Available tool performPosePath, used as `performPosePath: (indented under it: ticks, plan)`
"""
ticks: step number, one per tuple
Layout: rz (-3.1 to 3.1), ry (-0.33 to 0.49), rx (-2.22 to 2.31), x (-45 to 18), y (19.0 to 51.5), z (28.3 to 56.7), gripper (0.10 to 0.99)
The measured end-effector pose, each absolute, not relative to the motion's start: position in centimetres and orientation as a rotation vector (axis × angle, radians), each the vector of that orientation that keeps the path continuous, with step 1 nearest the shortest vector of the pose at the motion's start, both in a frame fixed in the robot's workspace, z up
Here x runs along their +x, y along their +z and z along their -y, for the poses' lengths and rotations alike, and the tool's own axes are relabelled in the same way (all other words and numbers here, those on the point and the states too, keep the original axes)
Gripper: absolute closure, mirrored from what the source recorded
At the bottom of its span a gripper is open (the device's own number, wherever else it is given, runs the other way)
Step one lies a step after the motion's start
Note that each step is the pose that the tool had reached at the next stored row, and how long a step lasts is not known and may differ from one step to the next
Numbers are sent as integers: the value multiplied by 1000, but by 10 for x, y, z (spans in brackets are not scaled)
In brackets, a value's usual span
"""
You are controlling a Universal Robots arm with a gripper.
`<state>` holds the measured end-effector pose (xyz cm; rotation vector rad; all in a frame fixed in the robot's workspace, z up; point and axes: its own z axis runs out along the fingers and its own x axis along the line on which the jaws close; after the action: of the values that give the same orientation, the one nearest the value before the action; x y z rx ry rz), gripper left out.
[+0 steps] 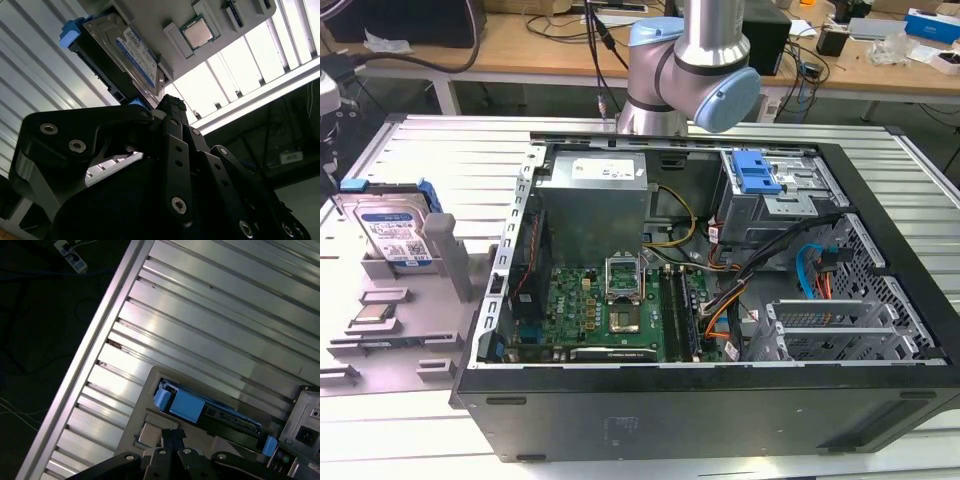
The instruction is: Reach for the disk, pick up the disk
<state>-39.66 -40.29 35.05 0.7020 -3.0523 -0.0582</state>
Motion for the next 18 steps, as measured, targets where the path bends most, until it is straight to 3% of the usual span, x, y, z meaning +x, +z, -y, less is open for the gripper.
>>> performPosePath:
  ticks: [18]
  plan:
    - [3017, -57, 835, -397, 351, 403, 980]
